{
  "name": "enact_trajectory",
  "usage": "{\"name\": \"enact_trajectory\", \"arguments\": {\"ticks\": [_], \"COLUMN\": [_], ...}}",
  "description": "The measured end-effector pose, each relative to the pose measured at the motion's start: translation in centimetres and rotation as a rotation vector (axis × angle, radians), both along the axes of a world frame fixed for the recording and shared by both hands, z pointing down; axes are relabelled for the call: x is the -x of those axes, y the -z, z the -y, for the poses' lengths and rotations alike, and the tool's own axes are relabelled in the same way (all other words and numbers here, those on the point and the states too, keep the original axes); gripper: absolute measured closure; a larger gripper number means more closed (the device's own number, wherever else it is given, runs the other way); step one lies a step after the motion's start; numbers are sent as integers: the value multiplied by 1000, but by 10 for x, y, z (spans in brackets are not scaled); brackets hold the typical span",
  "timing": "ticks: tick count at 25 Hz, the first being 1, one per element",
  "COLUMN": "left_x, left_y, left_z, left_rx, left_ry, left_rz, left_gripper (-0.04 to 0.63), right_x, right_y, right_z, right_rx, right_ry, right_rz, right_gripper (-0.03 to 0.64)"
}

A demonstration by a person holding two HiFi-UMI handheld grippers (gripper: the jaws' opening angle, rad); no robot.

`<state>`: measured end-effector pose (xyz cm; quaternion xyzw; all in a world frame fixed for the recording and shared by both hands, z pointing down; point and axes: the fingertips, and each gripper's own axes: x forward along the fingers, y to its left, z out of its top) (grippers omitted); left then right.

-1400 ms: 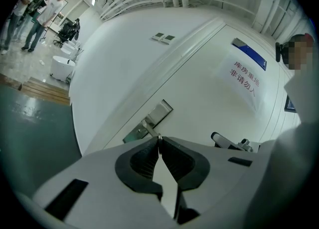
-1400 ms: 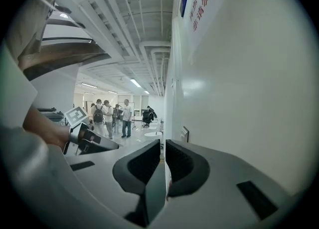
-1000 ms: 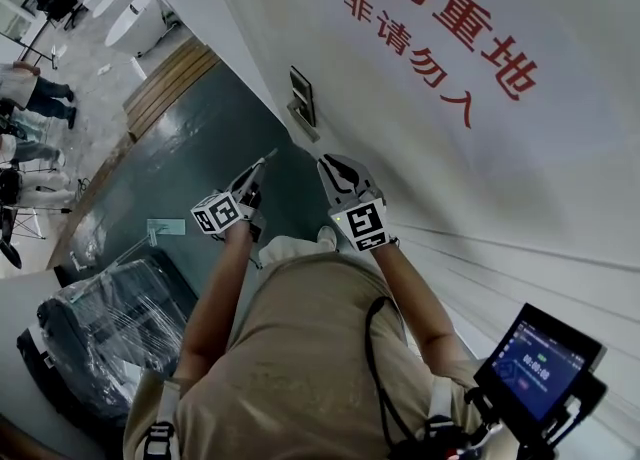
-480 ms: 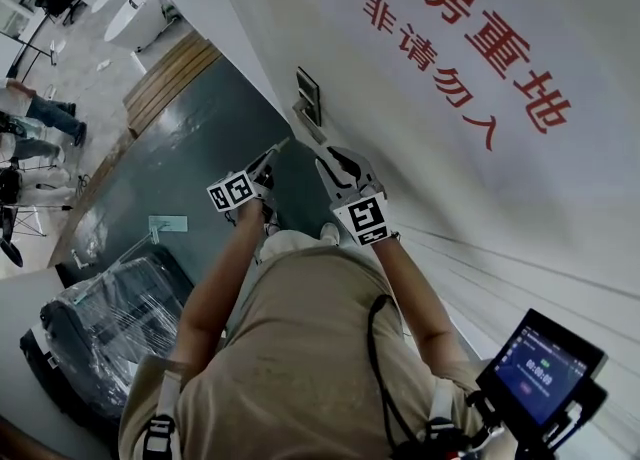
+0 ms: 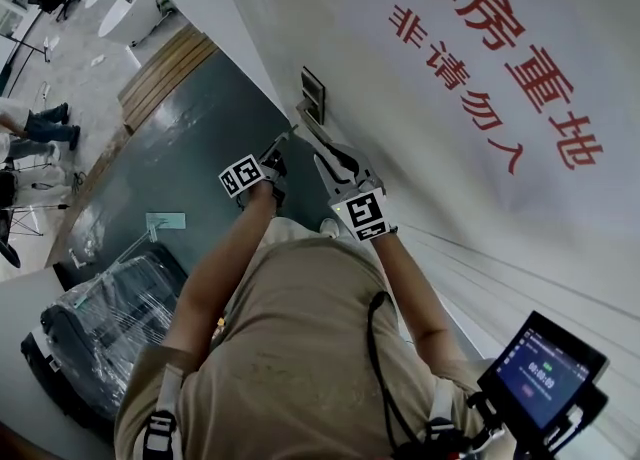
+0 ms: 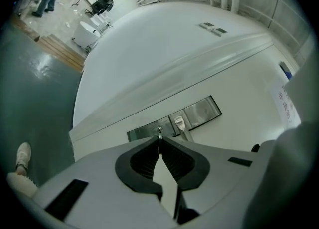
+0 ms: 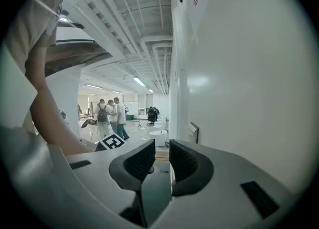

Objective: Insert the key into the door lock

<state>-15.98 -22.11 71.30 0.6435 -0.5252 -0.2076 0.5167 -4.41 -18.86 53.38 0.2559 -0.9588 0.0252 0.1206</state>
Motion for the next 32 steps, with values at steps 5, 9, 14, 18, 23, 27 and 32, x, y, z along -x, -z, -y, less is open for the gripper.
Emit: {"name": "enact_trajectory", "arguments": {"ticks": [5, 9, 14, 18, 23, 27, 32], "left_x": [-3, -15, -16, -16, -17, -18, -16], "left_y": [-14, -16, -20, -25, -24, -21, -23], "left_z": [20, 34, 43, 45, 53, 58, 61], "left_rx": [18, 21, 24, 37, 26, 16, 18], "left_ry": [10, -23, 13, 25, 21, 31, 44], "left_rz": [-71, -112, -170, -191, -228, -256, -272], "left_gripper": [563, 563, 563, 563, 563, 563, 563], "right_x": [-1, -6, -9, -11, -10, -12, -12], "right_y": [-7, -12, -15, -17, -16, -17, -20], "right_z": [9, 13, 12, 13, 17, 20, 24], "right_rx": [2, 12, 16, 19, 17, 24, 29], "right_ry": [-17, -33, -35, -37, -40, -46, -50], "right_rz": [-24, -39, -49, -55, -54, -50, -52], "right_gripper": [534, 534, 534, 534, 534, 534, 534]}}
